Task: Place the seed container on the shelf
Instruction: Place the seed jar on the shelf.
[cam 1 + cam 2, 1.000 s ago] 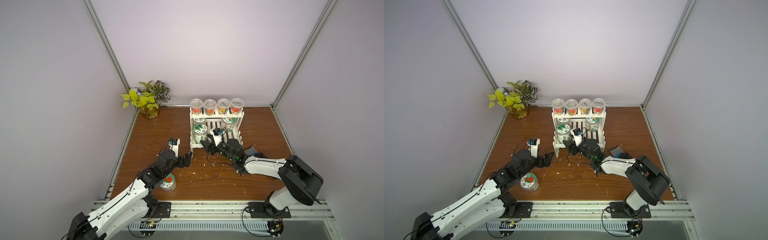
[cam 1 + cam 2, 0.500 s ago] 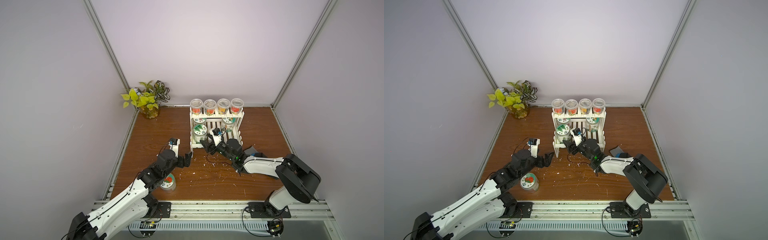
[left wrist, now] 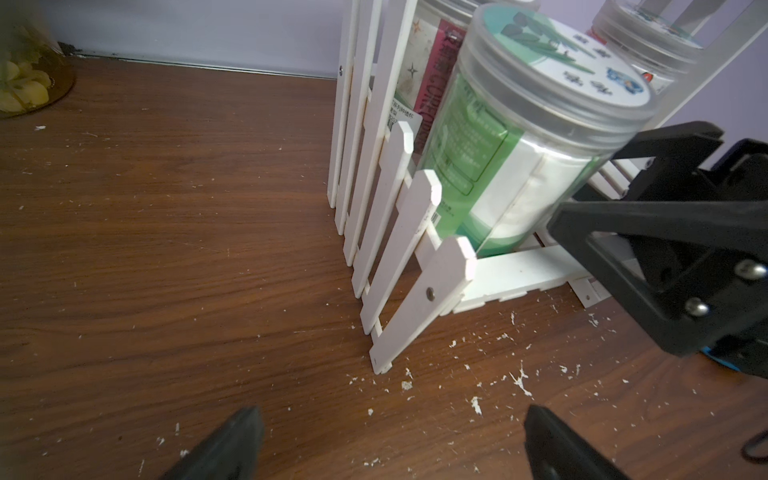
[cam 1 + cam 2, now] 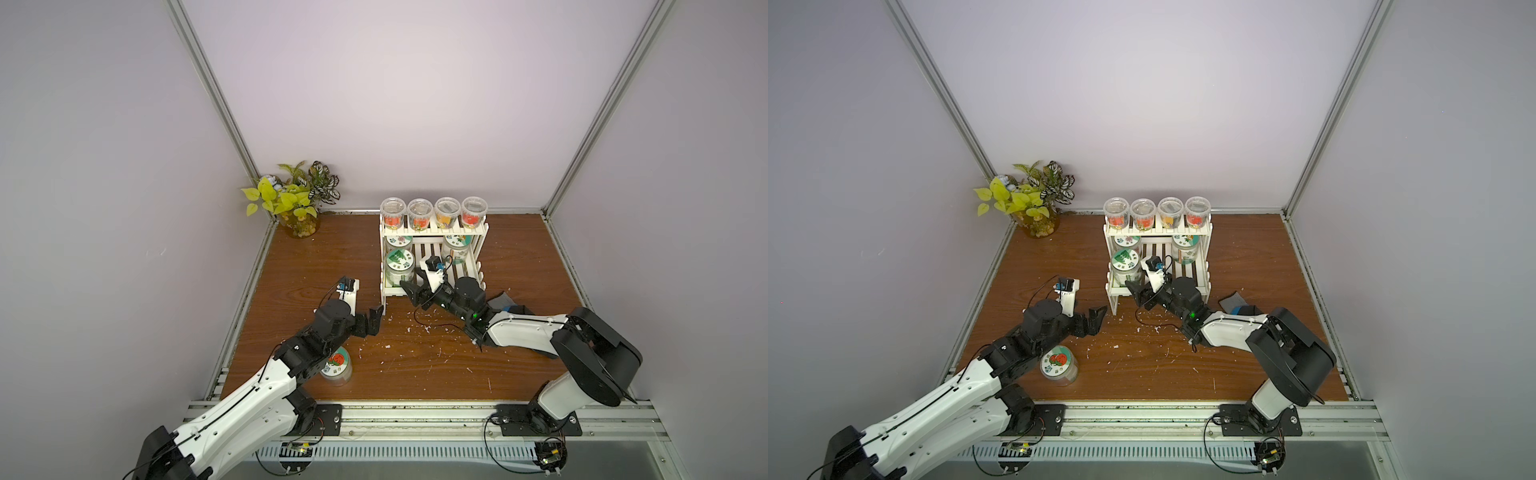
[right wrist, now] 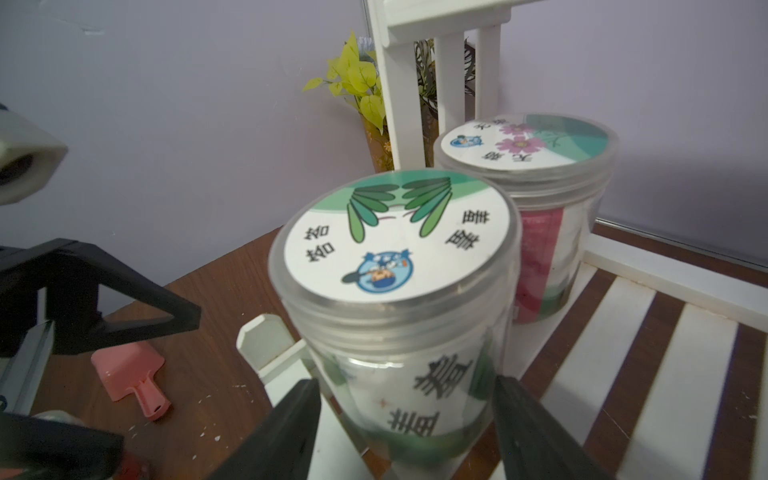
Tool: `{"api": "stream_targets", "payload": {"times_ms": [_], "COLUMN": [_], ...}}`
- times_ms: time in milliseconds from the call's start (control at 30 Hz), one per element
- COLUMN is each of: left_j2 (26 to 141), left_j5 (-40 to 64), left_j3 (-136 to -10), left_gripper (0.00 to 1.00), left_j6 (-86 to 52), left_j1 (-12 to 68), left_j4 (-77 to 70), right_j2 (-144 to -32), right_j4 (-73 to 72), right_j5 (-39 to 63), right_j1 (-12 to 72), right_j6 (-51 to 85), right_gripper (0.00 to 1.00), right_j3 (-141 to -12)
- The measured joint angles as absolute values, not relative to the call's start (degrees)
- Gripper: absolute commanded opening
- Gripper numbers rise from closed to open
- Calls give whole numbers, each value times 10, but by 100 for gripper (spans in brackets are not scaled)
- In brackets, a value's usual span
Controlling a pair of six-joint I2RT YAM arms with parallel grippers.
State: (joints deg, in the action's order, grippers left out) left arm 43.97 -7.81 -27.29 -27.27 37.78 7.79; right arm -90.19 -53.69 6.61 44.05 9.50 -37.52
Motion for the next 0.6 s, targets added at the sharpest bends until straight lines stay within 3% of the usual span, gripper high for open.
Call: {"api": "stream_targets", "payload": {"times_ms": [367,600], "left_j2": [449,452], "left_j5": [-85,-149], "left_j3": [-330,-375], "left_gripper": [98,100], "left_j6": [-357,-432], "left_j1": [378,401], "left_j4": [189,323], "right_j2": [-799,-713], "right_j4": [-498,-420], "right_j5": [84,156], "right_j1": [439,442], "right_j6": [108,126], "right_gripper": [81,89], "right_j3": [-319,-302]}}
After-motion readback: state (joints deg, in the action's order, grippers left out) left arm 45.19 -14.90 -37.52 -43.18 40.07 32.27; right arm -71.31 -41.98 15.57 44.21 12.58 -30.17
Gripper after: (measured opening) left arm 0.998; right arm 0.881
